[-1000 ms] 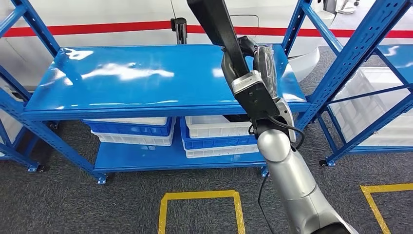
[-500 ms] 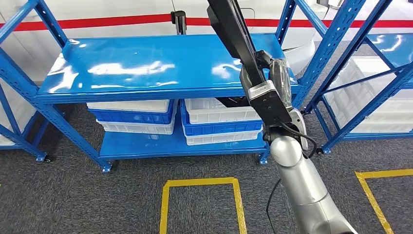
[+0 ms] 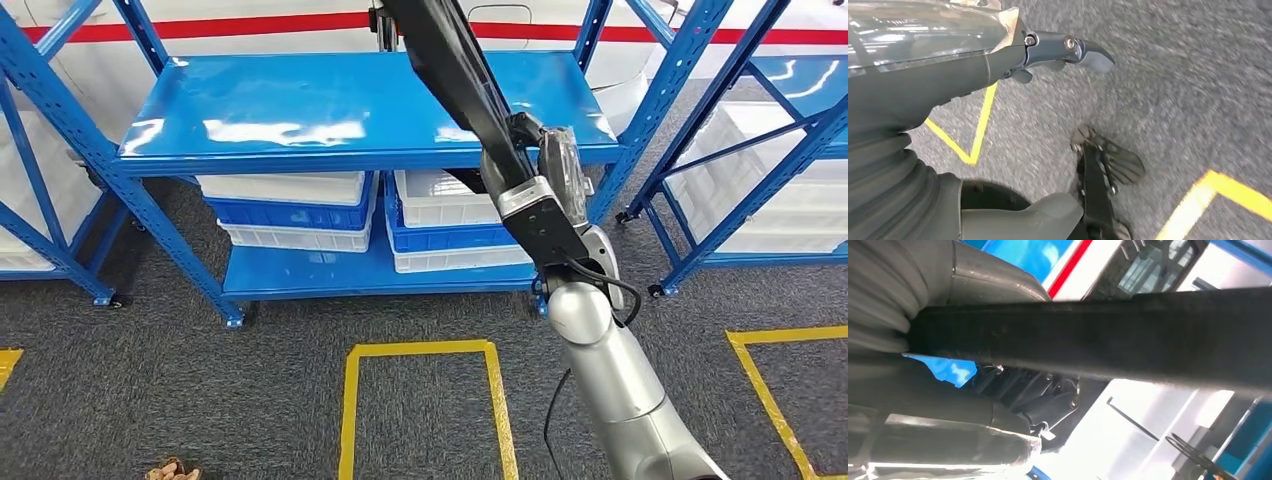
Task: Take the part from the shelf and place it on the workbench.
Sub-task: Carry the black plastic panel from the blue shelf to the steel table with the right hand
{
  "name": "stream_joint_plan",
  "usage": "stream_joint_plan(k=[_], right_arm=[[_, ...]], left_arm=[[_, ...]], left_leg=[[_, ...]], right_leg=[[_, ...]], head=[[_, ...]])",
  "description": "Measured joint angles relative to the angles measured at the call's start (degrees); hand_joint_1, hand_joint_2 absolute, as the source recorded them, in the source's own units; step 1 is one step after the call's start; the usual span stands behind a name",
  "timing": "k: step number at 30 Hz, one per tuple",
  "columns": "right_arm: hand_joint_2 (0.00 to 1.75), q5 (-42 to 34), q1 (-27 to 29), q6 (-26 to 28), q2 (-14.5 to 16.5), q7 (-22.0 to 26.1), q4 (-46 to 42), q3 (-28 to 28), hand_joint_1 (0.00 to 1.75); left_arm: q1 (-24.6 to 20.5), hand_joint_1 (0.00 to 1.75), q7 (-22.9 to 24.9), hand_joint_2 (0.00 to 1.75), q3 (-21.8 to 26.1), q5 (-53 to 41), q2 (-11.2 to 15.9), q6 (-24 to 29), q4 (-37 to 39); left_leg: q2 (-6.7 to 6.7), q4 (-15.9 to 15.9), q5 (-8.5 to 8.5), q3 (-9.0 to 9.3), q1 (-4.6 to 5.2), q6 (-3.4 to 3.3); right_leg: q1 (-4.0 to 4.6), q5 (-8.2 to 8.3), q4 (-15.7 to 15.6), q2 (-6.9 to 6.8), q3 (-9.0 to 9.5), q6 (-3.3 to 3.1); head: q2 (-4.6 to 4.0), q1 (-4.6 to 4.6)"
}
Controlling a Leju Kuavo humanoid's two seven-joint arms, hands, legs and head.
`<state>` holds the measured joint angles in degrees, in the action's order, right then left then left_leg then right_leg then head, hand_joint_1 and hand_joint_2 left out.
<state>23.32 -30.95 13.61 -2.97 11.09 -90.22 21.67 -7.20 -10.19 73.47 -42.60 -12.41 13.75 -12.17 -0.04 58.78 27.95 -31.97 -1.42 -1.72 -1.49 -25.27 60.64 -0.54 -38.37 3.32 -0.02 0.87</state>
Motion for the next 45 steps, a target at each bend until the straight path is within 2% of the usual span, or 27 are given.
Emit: stream_joint_plan(k=[2,3,4,6,8,10,12,14,15,17,18,19,21,22,24,26,29,31,33,34,35,37,39,41,42,44,45], right_arm=[[1.75,0.19,1.18,0.50,-0.61,0.32,-0.73,-0.14,1.75],[1.75,0.21,1.81,0.79,-0.98,0.44,-1.16,-0.29,1.75],[1.75,0.21,2.42,1.04,-1.33,0.51,-1.55,-0.44,1.75],[1.75,0.20,3.36,1.31,-1.92,0.58,-2.15,-0.74,1.75],[1.75,0.20,3.75,1.39,-2.21,0.59,-2.64,-0.95,1.75],[1.75,0.19,3.86,1.52,-2.34,0.63,-3.29,-1.10,1.75],[1.75,-0.01,4.34,1.83,-2.52,0.83,-3.99,-1.38,1.75],[1.75,-0.31,5.64,2.21,-2.78,1.09,-4.80,-1.80,1.75],[1.75,-0.38,6.47,2.39,-2.92,1.17,-5.32,-2.04,1.75],[1.75,-0.33,8.26,2.68,-3.27,1.33,-6.45,-2.57,1.75],[1.75,-0.29,9.27,2.78,-3.55,1.50,-7.13,-2.92,1.75],[1.75,-0.26,10.35,2.82,-3.86,1.77,-7.81,-3.29,1.75],[1.75,-0.05,12.45,2.84,-4.38,2.32,-9.13,-4.05,1.75],[1.75,0.23,13.33,2.84,-4.55,2.46,-9.84,-4.43,1.75],[1.75,1.20,14.76,2.83,-4.69,2.15,-11.70,-5.31,1.75],[1.75,2.25,15.84,2.73,-4.74,1.35,-13.78,-6.33,1.75],[1.75,2.82,17.51,2.59,-4.93,0.34,-16.43,-8.10,1.75],[1.75,2.32,18.84,2.44,-5.45,0.07,-17.76,-9.53,1.75],[1.75,1.59,19.90,2.13,-6.09,-0.04,-18.59,-11.05,1.75],[1.75,1.33,20.35,1.97,-6.37,-0.08,-18.83,-11.70,1.75],[1.75,1.14,20.76,1.81,-6.60,-0.11,-18.97,-12.23,1.75],[1.75,0.63,21.45,1.54,-7.19,-0.19,-19.13,-13.02,1.75],[1.75,-0.69,21.80,1.00,-8.26,-0.04,-19.29,-13.75,1.75],[1.75,-3.06,21.86,0.25,-9.84,0.56,-19.49,-14.64,1.75],[1.75,-4.52,21.82,-0.19,-10.68,1.06,-19.50,-15.06,1.75],[1.75,-7.33,21.49,-1.18,-12.07,2.18,-19.15,-15.54,1.75],[1.75,-8.39,21.10,-1.60,-12.55,2.67,-18.80,-15.59,1.75]], left_arm=[[-0.01,0.00,-0.03,1.75,0.02,-0.04,0.04,0.01,-0.01],[0.00,0.00,-0.05,1.75,0.02,-0.06,0.07,0.00,-0.01],[0.01,0.00,-0.08,1.75,0.02,-0.08,0.07,-0.02,-0.01],[0.02,0.00,-0.09,1.75,0.02,-0.09,0.07,-0.04,-0.01],[-0.01,0.00,-0.10,1.75,0.02,-0.09,0.06,-0.04,-0.01],[-0.05,0.00,-0.17,1.75,0.02,-0.09,0.04,-0.10,-0.01],[-0.04,0.00,-0.37,1.75,0.02,-0.15,0.03,-0.30,-0.01],[0.14,0.00,-0.57,1.75,0.02,-0.34,0.09,-0.47,-0.01],[0.27,0.00,-0.63,1.75,0.02,-0.48,0.14,-0.52,0.00],[0.48,0.00,-0.80,1.75,0.02,-0.79,0.25,-0.60,0.00],[0.52,0.00,-0.88,1.75,0.02,-0.96,0.28,-0.65,0.00],[0.53,0.00,-0.96,1.75,0.02,-1.15,0.31,-0.69,-0.01],[0.56,0.00,-0.97,1.75,-0.02,-1.69,0.34,-0.75,-0.01],[0.57,0.00,-0.91,1.75,-0.07,-2.01,0.36,-0.71,-0.01],[0.47,0.00,-0.66,1.75,-0.22,-2.75,0.39,-0.49,-0.01],[0.31,0.00,-0.32,1.75,-0.42,-3.50,0.39,-0.11,-0.01],[0.32,0.00,0.33,1.75,-0.82,-4.42,0.41,0.13,-0.03],[0.37,0.00,0.92,1.75,-1.19,-4.90,0.43,0.12,-0.04],[0.37,0.00,1.44,1.75,-1.63,-5.30,0.45,0.09,-0.05],[0.38,0.00,1.61,1.75,-1.77,-5.41,0.45,0.02,-0.04],[0.38,0.00,1.71,1.75,-1.87,-5.50,0.45,-0.14,-0.04],[0.38,0.00,1.67,1.75,-2.05,-5.68,0.44,-0.57,-0.03],[0.36,0.00,1.10,1.75,-2.19,-5.69,0.44,-1.00,-0.04],[0.34,0.00,0.45,1.75,-2.20,-5.47,0.42,-1.17,-0.05],[0.36,0.00,0.30,1.75,-2.19,-5.32,0.41,-1.08,-0.05],[0.53,0.00,0.23,1.75,-2.19,-5.09,0.41,-0.48,-0.05],[0.65,0.00,0.26,1.75,-2.19,-4.98,0.41,-0.02,-0.05]], left_leg=[[0.15,-0.07,-1.56,-1.76,0.09,-1.04],[0.17,-0.06,-2.34,-2.75,0.18,-1.22],[0.17,-0.03,-3.15,-3.79,0.27,-1.22],[0.22,0.03,-4.72,-5.85,0.42,-1.02],[0.28,0.11,-6.20,-7.51,0.54,-0.58],[0.36,0.00,-7.64,-8.31,0.73,0.05],[0.35,-0.50,-9.12,-8.45,0.77,0.64],[0.09,-0.52,-9.03,-8.79,0.53,1.23],[-0.02,0.59,-7.20,-9.22,0.40,1.50],[-0.13,6.47,-0.65,-10.63,0.21,1.89],[-0.14,10.51,2.12,-11.29,0.17,2.08],[-0.15,14.10,3.50,-11.62,0.14,2.26],[-0.12,16.60,2.15,-10.08,-0.03,2.53],[-0.11,14.89,0.70,-7.88,-0.16,2.58],[-0.25,7.36,0.47,-1.82,-0.30,2.48],[-0.43,1.63,2.17,1.82,-0.02,2.06],[-0.27,0.11,1.43,1.26,0.47,0.48],[0.02,-0.46,-0.15,0.05,0.44,-0.90],[0.17,-0.52,-1.70,-1.64,0.43,-1.46],[0.26,-0.50,-2.50,-2.67,0.43,-1.43],[0.38,-0.46,-3.33,-3.74,0.43,-1.35],[0.61,-0.40,-4.92,-5.81,0.37,-1.01],[0.65,-0.26,-6.35,-7.34,0.44,-0.43],[0.59,-0.23,-7.81,-8.11,0.72,0.19],[0.54,-0.41,-8.55,-8.30,0.86,0.45],[0.49,-0.67,-9.27,-8.65,0.74,0.94],[0.45,-0.04,-8.05,-8.96,0.61,1.21]], right_leg=[[-0.16,-5.21,6.04,0.13,-2.06,-0.81],[-0.17,-7.21,9.78,0.19,-2.85,-0.84],[-0.16,-8.06,12.85,0.24,-3.04,-0.49],[-0.12,-6.40,14.19,0.33,-1.01,0.79],[-0.03,-4.81,8.14,0.34,4.92,1.20],[0.52,-6.43,-0.73,0.45,11.30,0.22],[1.07,-7.48,-4.71,0.59,13.21,-0.67],[0.47,-6.37,-4.60,0.45,12.25,-1.56],[0.18,-5.68,-4.62,0.29,11.77,-2.29],[0.09,-4.15,-4.59,0.05,10.49,-3.36],[0.21,-3.37,-4.50,-0.04,9.71,-3.64],[0.33,-2.63,-4.40,-0.09,8.83,-3.63],[0.39,-1.43,-3.98,-0.17,6.90,-3.35],[0.35,-0.99,-3.61,-0.17,5.95,-3.14],[0.39,-0.35,-2.54,-0.14,4.26,-2.63],[0.59,0.31,-1.87,-0.15,3.25,-1.78],[0.77,1.09,-1.73,-0.13,2.46,-0.44],[0.72,-2.04,0.96,0.09,1.10,-0.71],[0.49,-7.41,7.43,0.26,-0.83,-1.26],[0.44,-8.99,10.99,0.29,-1.47,-1.04],[0.37,-9.27,13.61,0.30,-1.48,-0.43],[0.15,-6.90,13.82,0.30,1.01,1.30],[-0.01,-5.49,6.58,0.31,7.50,2.04],[0.27,-7.06,-2.09,0.47,13.29,1.18],[0.58,-7.75,-4.50,0.53,14.62,0.62],[0.37,-7.34,-4.84,0.46,13.77,-0.54],[0.15,-6.82,-4.69,0.40,13.24,-1.27]], head=[[0.00,-0.29],[-0.01,-0.44],[-0.01,-0.47],[0.00,-0.53],[-0.01,-0.55],[0.00,-0.46],[0.01,-0.33],[0.00,-0.26],[-0.01,-0.16],[-0.01,0.02],[-0.01,0.09],[-0.01,0.13],[-0.01,0.13],[-0.01,0.15],[-0.01,0.16],[-0.01,0.08],[-0.01,0.06],[-0.01,-0.03],[-0.01,-0.22],[-0.01,-0.28],[0.00,-0.31],[0.00,-0.35],[-0.01,-0.42],[-0.01,-0.42],[-0.01,-0.42],[-0.01,-0.33],[-0.01,-0.29]])
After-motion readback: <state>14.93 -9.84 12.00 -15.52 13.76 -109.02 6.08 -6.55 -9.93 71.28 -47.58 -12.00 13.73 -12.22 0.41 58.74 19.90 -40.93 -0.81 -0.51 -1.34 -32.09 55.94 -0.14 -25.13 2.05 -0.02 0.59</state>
